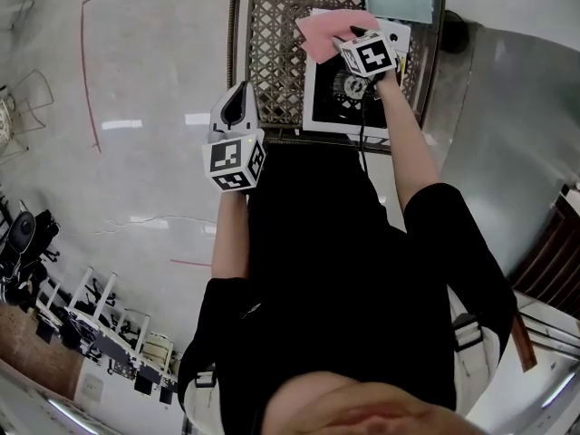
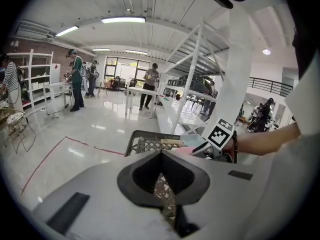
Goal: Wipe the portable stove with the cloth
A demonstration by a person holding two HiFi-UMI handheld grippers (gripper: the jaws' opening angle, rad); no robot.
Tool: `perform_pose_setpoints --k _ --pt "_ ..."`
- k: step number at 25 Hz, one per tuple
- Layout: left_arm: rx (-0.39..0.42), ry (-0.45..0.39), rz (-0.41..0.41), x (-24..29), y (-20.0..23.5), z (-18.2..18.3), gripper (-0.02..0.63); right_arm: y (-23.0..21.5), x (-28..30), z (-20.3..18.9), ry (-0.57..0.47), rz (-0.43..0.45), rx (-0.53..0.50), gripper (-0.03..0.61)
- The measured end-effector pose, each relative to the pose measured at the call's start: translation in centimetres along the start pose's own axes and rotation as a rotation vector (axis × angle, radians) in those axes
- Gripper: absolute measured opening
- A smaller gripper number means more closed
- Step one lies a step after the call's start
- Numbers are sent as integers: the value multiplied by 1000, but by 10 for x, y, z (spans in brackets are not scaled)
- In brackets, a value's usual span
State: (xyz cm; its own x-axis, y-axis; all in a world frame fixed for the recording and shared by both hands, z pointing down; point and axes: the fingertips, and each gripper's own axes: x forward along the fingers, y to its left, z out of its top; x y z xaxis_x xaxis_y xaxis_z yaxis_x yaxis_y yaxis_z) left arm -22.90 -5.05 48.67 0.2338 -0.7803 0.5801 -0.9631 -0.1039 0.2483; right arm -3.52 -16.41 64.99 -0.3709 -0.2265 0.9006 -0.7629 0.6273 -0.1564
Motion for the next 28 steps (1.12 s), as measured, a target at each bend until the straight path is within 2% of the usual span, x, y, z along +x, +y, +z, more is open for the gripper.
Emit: perform_pose_setpoints --k 1,3,4,7,10,15,21,28 --pt "-1 1 1 0 0 0 -2 -1 0 1 -3 -9 -14 183" --pt "-3 2 3 0 1 -2 -2 2 4 5 -14 -7 -52 48" --pt "-3 2 3 0 0 -2 -1 4 6 9 -27 -1 -68 41" --pt "2 5 3 2 -2 -1 -1 16 9 24 -70 16 -118 37" --pt "7 8 1 3 -4 1 0 27 12 39 -99 31 -211 35" --pt "12 15 1 3 -8 0 0 46 22 53 -108 65 -344 37" --pt "10 17 -6 7 -17 -4 -1 26 22 48 -85 56 -258 41" --pt "15 29 -37 15 -30 -7 -2 1 8 30 -80 26 -232 40"
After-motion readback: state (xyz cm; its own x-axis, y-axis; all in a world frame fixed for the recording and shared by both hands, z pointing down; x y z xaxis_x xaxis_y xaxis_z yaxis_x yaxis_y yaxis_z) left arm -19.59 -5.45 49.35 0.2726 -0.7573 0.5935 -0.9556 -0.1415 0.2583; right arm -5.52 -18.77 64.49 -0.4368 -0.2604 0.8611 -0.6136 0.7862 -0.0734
